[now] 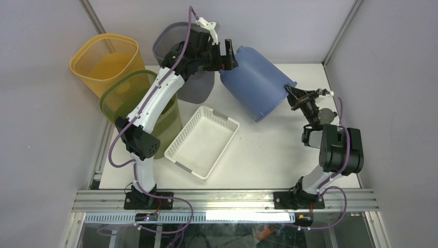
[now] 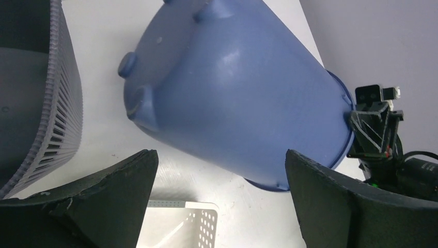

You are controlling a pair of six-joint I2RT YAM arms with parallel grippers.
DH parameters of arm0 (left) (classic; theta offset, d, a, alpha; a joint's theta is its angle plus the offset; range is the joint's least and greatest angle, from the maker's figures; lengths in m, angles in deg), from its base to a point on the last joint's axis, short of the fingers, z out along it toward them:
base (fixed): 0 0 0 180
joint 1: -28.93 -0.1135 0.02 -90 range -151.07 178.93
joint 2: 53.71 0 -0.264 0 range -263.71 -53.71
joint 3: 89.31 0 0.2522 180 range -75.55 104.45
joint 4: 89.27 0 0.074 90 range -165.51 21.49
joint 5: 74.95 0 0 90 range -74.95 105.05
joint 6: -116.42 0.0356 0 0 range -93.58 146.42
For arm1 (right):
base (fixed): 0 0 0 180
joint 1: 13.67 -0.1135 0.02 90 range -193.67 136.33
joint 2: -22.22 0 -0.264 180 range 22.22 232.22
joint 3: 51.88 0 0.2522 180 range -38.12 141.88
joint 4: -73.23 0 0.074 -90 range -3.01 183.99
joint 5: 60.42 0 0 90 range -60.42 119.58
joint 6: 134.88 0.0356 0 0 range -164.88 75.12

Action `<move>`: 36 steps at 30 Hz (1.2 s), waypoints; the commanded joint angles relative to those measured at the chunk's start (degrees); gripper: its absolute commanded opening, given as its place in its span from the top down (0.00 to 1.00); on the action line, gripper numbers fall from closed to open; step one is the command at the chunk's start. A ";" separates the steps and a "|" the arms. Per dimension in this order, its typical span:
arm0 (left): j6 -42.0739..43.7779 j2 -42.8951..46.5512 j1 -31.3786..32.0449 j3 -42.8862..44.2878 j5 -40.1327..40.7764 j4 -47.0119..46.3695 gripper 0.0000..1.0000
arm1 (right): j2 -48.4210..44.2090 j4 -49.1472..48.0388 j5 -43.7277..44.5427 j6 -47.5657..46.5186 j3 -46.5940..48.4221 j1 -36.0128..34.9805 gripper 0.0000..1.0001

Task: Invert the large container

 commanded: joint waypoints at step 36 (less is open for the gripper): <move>-0.42 -8.90 -3.09 10.29 -3.92 -2.28 0.01 | 4.88 -10.47 -1.01 -8.20 -6.30 4.76 1.00</move>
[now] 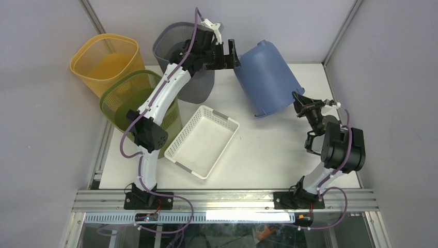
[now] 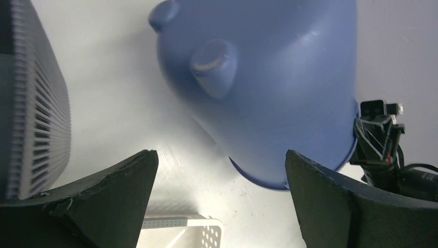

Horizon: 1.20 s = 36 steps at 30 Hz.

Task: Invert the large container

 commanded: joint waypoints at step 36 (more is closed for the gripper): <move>-11.06 -6.84 -2.21 0.81 -10.09 -21.45 0.36 | 3.80 -9.05 -6.37 -8.22 -2.84 0.41 1.00</move>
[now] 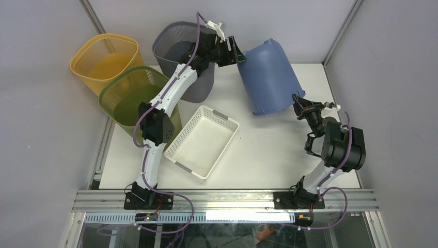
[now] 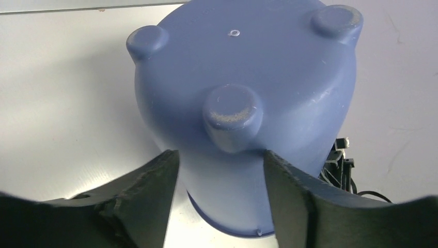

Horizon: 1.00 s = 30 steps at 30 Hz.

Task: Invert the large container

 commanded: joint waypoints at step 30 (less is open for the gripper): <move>-8.34 8.09 -0.05 -6.95 0.75 -11.71 0.55 | 5.07 -8.72 -8.62 -6.98 -0.82 0.18 1.00</move>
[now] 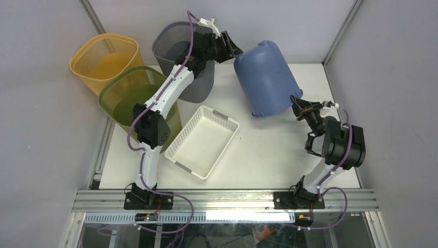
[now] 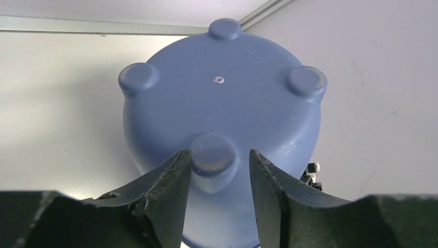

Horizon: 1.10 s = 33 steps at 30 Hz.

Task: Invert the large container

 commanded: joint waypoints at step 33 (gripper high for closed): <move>-0.91 5.21 5.81 -5.52 -9.31 -6.43 0.74 | 5.66 -8.33 -3.63 -3.77 -8.37 3.57 0.01</move>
